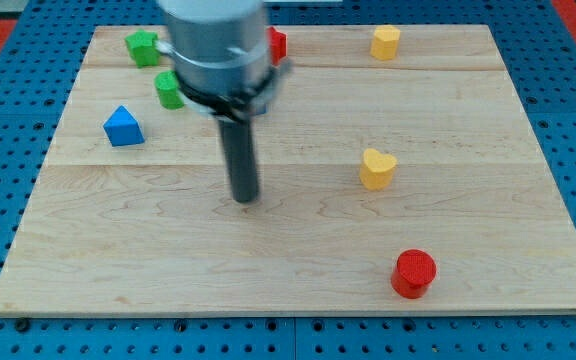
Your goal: Place the red circle diagonally top right to the yellow heart
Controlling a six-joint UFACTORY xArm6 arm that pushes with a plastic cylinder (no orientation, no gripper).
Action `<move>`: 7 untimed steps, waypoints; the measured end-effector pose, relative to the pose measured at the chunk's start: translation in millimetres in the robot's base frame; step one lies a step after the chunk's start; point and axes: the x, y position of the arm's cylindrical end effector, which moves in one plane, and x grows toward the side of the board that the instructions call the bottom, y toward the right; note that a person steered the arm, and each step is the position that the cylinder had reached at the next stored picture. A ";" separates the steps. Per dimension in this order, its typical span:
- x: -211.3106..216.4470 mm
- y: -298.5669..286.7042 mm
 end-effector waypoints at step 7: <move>37.5 253.7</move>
